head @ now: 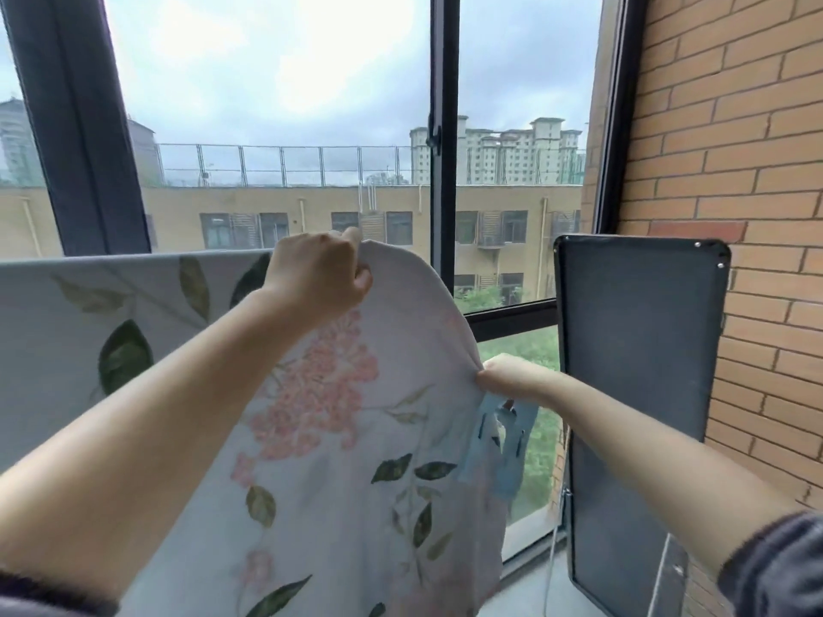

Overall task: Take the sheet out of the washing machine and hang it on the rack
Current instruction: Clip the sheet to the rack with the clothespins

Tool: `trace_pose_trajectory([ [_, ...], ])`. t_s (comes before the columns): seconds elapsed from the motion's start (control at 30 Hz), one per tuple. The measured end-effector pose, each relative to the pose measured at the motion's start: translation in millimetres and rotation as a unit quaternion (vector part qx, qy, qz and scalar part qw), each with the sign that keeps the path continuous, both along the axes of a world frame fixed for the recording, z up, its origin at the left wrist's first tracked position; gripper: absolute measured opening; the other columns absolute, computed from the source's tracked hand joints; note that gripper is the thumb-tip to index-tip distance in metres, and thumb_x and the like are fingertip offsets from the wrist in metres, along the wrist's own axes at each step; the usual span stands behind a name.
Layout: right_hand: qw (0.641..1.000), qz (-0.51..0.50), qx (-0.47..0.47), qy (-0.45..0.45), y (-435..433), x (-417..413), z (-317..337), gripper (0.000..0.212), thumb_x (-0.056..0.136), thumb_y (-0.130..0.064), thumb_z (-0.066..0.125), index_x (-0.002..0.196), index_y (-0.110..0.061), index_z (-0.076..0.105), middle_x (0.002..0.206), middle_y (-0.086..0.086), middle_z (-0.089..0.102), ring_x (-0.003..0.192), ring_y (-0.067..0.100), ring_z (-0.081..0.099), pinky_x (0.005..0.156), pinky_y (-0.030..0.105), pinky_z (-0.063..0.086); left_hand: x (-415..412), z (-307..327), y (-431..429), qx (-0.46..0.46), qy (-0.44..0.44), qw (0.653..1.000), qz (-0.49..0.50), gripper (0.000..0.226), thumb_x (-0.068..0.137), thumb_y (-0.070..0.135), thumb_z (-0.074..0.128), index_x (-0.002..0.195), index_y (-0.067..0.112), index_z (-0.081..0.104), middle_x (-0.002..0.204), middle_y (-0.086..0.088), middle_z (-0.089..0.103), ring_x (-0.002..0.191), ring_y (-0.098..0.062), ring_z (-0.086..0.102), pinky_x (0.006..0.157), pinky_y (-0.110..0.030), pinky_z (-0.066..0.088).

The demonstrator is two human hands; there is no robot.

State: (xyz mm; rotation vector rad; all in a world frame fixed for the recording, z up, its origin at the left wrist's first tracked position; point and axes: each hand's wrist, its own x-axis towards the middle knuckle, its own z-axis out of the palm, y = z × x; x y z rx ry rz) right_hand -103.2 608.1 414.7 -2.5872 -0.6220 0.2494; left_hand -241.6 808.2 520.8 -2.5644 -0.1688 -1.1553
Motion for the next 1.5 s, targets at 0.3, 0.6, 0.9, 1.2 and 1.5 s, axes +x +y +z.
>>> trace_pose_trajectory([
  [0.3, 0.989, 0.039, -0.107, -0.097, -38.4, 24.0, 28.6, 0.026, 0.081, -0.013, 0.037, 0.056, -0.017, 0.033, 0.061, 0.0, 0.037, 0.057, 0.018, 0.032, 0.052, 0.026, 0.031, 9.2, 7.8, -10.5, -0.041, 0.056, 0.993, 0.099, 0.044, 0.09, 0.057, 0.033, 0.104, 0.019, 0.048, 0.086, -0.001, 0.056, 0.078, -0.021, 0.051, 0.063, -0.03, 0.034],
  [0.6, 0.984, 0.058, -0.148, -0.077, -76.0, 33.0, -9.5, 0.027, 0.095, -0.029, 0.037, 0.113, -0.016, 0.053, 0.107, 0.005, 0.055, 0.076, 0.012, 0.05, 0.061, 0.026, 0.037, 68.8, -8.4, -78.4, 0.18, 0.147, 0.962, 0.146, 0.047, 0.092, 0.053, 0.036, 0.111, 0.016, 0.059, 0.114, -0.008, 0.06, 0.109, -0.027, 0.052, 0.107, -0.054, 0.018],
  [0.9, 0.952, 0.193, -0.236, -0.031, -109.0, 63.4, -62.9, 0.039, 0.096, -0.027, 0.037, 0.13, -0.014, 0.05, 0.134, 0.009, 0.052, 0.114, 0.024, 0.052, 0.079, 0.024, 0.036, 165.5, -114.0, -128.2, 0.177, 0.48, 0.787, 0.345, 0.052, 0.088, 0.048, 0.049, 0.131, 0.018, 0.051, 0.128, -0.007, 0.054, 0.118, -0.03, 0.051, 0.087, -0.041, 0.043],
  [1.2, 0.927, 0.284, -0.245, -0.009, -121.5, 104.7, -98.5, 0.039, 0.093, -0.028, 0.039, 0.125, -0.012, 0.053, 0.13, 0.009, 0.056, 0.116, 0.027, 0.052, 0.098, 0.037, 0.043, 174.9, -135.4, -153.6, -0.174, 0.625, 0.693, 0.314, 0.057, 0.093, 0.044, 0.039, 0.138, 0.01, 0.04, 0.123, -0.008, 0.054, 0.109, -0.021, 0.053, 0.092, -0.031, 0.042],
  [1.5, 0.922, 0.319, -0.218, 0.018, -124.9, 121.7, -113.0, 0.051, 0.093, -0.032, 0.04, 0.142, -0.019, 0.033, 0.134, 0.013, 0.051, 0.107, 0.028, 0.054, 0.083, 0.032, 0.043, 183.7, -166.2, -166.1, -0.094, 0.445, 0.886, 0.088, 0.022, 0.084, 0.014, 0.058, 0.103, 0.014, 0.067, 0.106, -0.005, 0.062, 0.094, -0.025, 0.06, 0.074, -0.032, 0.047],
])
